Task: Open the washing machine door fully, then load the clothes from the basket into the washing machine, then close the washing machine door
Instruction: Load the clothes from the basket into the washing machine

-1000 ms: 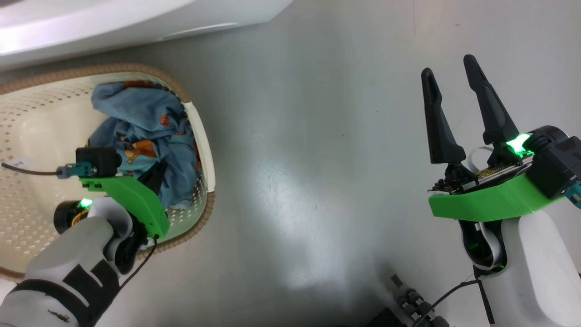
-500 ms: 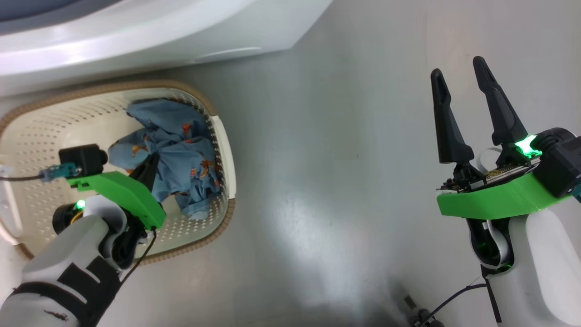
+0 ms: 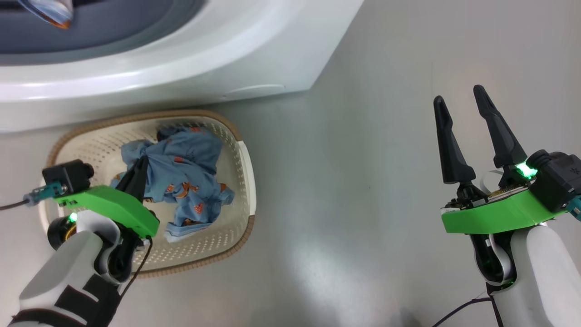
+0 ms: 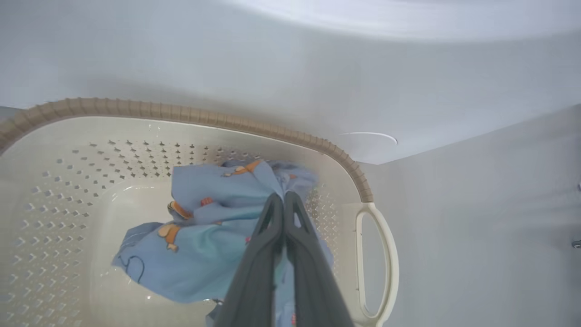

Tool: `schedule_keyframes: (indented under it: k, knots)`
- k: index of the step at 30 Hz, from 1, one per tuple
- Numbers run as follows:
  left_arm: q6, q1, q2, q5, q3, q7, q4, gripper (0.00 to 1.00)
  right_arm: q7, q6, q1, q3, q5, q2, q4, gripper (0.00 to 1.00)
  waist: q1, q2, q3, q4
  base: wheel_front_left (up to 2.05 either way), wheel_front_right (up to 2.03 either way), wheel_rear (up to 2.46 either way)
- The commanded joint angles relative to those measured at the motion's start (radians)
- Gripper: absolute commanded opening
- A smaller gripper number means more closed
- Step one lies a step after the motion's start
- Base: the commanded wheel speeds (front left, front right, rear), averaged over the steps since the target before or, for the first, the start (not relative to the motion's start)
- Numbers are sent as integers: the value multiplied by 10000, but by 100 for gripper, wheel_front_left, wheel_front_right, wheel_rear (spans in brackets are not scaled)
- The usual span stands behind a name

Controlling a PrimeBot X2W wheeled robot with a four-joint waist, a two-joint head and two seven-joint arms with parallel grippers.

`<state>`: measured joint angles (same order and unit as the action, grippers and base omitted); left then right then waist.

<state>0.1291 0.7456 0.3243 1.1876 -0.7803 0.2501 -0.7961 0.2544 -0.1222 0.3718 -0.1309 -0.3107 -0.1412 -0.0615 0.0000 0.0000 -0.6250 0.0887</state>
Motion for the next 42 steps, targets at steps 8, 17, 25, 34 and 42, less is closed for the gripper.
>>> schedule_keyframes:
  k: [8,17,25,34,42]
  knots:
    - [15,-1154,103,-1735,2163,116,1006,0,74,-85,-779,-111,-113,-147,79,100,0,0,1156,-337,0,0,0]
    - [15,-2343,-84,-3418,3984,116,2356,0,74,-85,-1417,-30,-175,-324,-13,100,0,0,2036,-544,0,0,0]
    - [15,-3348,-389,-4648,5306,116,3657,0,74,-85,-1942,89,-199,-403,-61,100,0,0,2606,-766,0,0,0]
    - [15,-4912,-932,-5703,6808,116,5324,0,74,-85,-2528,84,-283,-495,-133,100,0,0,3359,-927,0,0,0]
    - [15,-6044,-1508,-6467,7650,116,6385,0,74,-85,-2862,138,-324,-496,-139,100,0,0,3651,-1037,0,0,0]
